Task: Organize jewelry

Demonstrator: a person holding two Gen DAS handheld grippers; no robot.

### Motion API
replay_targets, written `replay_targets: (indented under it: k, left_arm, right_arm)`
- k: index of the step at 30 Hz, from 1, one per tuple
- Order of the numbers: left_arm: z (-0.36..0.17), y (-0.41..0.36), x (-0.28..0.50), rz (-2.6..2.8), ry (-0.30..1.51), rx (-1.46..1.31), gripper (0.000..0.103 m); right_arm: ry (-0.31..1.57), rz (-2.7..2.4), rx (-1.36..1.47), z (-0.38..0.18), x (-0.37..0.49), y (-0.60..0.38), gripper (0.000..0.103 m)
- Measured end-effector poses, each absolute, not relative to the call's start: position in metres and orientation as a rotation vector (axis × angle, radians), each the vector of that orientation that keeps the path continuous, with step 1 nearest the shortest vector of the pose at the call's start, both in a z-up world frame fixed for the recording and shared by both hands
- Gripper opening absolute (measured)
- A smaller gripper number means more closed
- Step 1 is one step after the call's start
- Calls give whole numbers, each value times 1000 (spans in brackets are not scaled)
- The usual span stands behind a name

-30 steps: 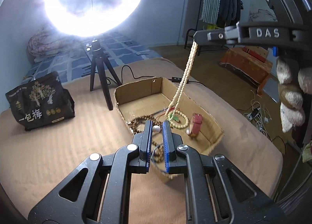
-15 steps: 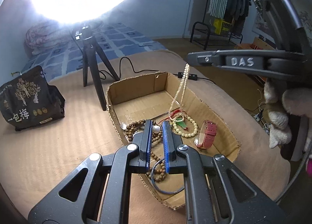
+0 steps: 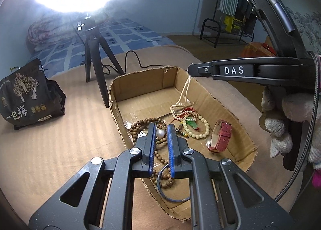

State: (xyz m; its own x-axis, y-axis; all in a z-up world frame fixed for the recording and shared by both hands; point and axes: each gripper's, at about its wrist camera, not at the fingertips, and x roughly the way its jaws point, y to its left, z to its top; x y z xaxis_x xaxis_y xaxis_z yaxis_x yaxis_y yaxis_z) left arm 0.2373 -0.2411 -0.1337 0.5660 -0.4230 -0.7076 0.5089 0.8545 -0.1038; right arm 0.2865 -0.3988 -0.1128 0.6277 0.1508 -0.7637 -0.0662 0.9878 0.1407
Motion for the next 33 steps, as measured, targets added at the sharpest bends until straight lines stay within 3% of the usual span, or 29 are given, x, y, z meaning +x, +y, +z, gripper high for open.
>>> replay_targets:
  k: [2,4,6,8,12,33]
  left_arm:
    - [-134,-239,237,-551,799,99,54]
    - [-132,-237,235,-551,786,88,57]
    - [-132,-237,234,-545,793,95,57]
    - [-133,-237,234,-545,803,97,57]
    - [-132,-233,229,-527,804,102,64]
    - [-84,-201,171,-486,709,104,65]
  right_arm:
    - [891,122,98,-114,286,-398,37]
    - [880,115,99,-113,284,-398,47]
    - [878,103,101,-113,283,-398,49]
    - [884,83,94,-113,283,-398,62]
    - [882,58,78,-111,279,-395,65]
    - [804,6,52,-60,220,-374,69]
